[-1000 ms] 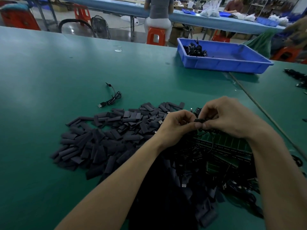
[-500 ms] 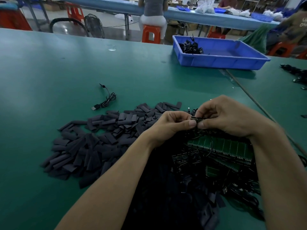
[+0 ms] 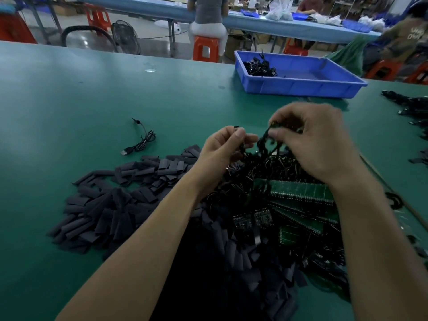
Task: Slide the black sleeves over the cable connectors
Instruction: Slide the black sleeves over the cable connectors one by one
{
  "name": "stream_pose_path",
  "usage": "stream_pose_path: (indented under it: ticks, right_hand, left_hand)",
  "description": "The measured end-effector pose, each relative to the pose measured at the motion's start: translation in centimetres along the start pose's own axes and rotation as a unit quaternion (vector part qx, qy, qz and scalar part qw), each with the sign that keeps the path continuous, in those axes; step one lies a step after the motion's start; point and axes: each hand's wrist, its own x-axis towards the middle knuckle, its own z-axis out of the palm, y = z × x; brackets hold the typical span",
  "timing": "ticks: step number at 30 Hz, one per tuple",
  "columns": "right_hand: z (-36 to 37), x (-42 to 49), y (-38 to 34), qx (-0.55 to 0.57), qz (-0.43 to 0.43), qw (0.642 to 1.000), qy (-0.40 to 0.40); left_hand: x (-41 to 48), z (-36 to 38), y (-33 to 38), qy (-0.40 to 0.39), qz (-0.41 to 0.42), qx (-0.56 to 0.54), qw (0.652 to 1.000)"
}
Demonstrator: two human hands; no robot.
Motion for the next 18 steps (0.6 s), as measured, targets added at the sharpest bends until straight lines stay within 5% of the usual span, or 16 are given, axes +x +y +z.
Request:
stream_pose_path:
  ticks: [3, 12, 18]
  right_hand:
    - [0.1, 0.6, -2.0, -0.015, -0.041, 0.997, 0.07]
    - [2.7, 0.2, -4.7, 0.01, -0.062, 0.998, -0.012]
    - [-0.6, -1.2, -1.3, -0.154, 0.149, 0.953, -0.216]
  left_hand:
    - [-1.2, 0.8, 0.1, -0.028, 0.05, 0.04, 0.998]
    - [-3.3, -0.3, 0.2, 0.159, 0.129, 0.053, 0.977]
    - [-3.9, -1.6, 0.7, 0.231, 0.147, 0.114, 0.955]
